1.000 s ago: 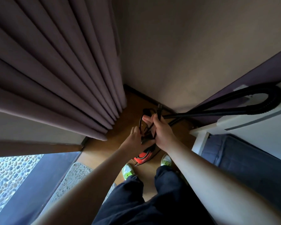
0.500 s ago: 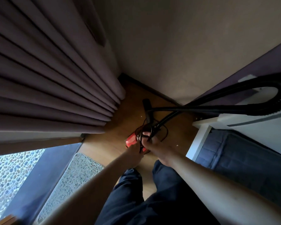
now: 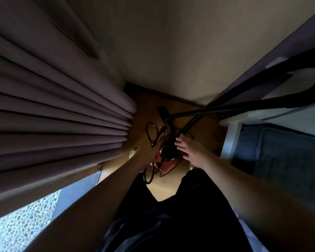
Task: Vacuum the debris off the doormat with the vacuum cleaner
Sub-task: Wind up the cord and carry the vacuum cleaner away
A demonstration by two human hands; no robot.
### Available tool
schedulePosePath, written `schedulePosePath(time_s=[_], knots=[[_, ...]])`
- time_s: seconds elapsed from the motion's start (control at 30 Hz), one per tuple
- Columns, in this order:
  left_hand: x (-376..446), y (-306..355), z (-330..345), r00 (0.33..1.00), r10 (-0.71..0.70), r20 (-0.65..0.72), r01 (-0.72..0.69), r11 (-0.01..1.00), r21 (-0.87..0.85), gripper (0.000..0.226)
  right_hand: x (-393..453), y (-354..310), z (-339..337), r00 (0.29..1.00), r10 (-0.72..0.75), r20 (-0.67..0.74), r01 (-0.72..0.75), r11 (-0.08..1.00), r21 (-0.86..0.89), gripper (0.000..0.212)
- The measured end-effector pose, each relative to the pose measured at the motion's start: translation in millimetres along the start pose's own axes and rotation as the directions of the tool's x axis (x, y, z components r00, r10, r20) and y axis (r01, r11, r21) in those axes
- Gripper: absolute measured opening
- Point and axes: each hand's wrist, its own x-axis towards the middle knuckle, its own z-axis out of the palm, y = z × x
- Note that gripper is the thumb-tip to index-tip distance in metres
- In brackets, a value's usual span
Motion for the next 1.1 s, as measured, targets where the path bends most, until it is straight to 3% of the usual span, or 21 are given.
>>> schedulePosePath(time_s=[0.1, 0.2, 0.27, 0.33, 0.4, 0.47, 0.53, 0.67, 0.83, 0.9, 0.97, 1.03, 1.1], knots=[[26.6, -28.3, -36.5, 0.984, -0.133, 0.122, 0.152, 0.975, -0.163, 0.027, 24.4, 19.3, 37.5, 0.968, 0.211, -0.137, -0.193, 0.972, 0.132, 0.041], [47.1, -51.4, -66.6, 0.929, -0.244, 0.279, 0.303, 0.934, -0.19, 0.024, 51.8, 36.2, 93.4, 0.935, 0.35, -0.059, -0.319, 0.901, 0.293, 0.056], [52.2, -59.2, -78.3, 0.87, -0.294, 0.396, 0.414, 0.872, -0.261, 0.032, 69.8, 48.5, 128.7, 0.932, 0.362, 0.016, -0.343, 0.868, 0.359, 0.064], [49.5, -61.0, -82.8, 0.833, -0.292, 0.47, 0.462, 0.834, -0.301, 0.03, 83.4, 58.4, 157.6, 0.943, 0.329, 0.058, -0.318, 0.829, 0.46, 0.051], [45.9, -61.2, -85.3, 0.808, -0.289, 0.514, 0.494, 0.808, -0.322, 0.027, 88.5, 60.5, 173.5, 0.948, 0.302, 0.1, -0.303, 0.76, 0.575, 0.024], [44.6, -61.0, -80.9, 0.809, -0.276, 0.518, 0.483, 0.815, -0.32, 0.025, 93.0, 63.0, 174.0, 0.957, 0.271, 0.1, -0.274, 0.735, 0.62, 0.018], [52.4, -70.8, -68.6, 0.847, -0.278, 0.452, 0.432, 0.857, -0.282, 0.023, 92.4, 59.8, 162.5, 0.969, 0.241, 0.048, -0.226, 0.799, 0.558, 0.025], [79.0, -102.2, -36.3, 0.951, -0.247, 0.187, 0.279, 0.945, -0.171, 0.017, 91.5, 70.0, 136.8, 0.992, 0.11, -0.055, -0.084, 0.931, 0.356, 0.023], [87.3, -133.0, 20.1, 0.918, -0.328, 0.223, 0.371, 0.909, -0.189, 0.021, 94.2, 115.4, 120.6, 0.988, -0.02, -0.155, 0.052, 0.977, 0.208, 0.02], [82.2, -140.0, 41.5, 0.912, -0.317, 0.26, 0.378, 0.896, -0.233, 0.025, 89.5, 127.3, 117.0, 0.988, -0.086, -0.127, 0.098, 0.991, 0.088, 0.021], [77.9, -144.6, 58.3, 0.915, -0.294, 0.275, 0.375, 0.872, -0.316, 0.033, 92.3, 139.3, 109.6, 0.983, -0.159, -0.097, 0.14, 0.975, -0.174, 0.041], [78.3, -146.1, 65.2, 0.921, -0.258, 0.293, 0.355, 0.866, -0.353, 0.036, 98.8, 149.1, 102.8, 0.959, -0.266, -0.094, 0.202, 0.879, -0.432, 0.055], [85.5, -147.2, 63.0, 0.942, -0.197, 0.27, 0.278, 0.91, -0.306, 0.025, 95.6, 150.3, 94.6, 0.956, -0.292, -0.034, 0.268, 0.912, -0.309, 0.051]])
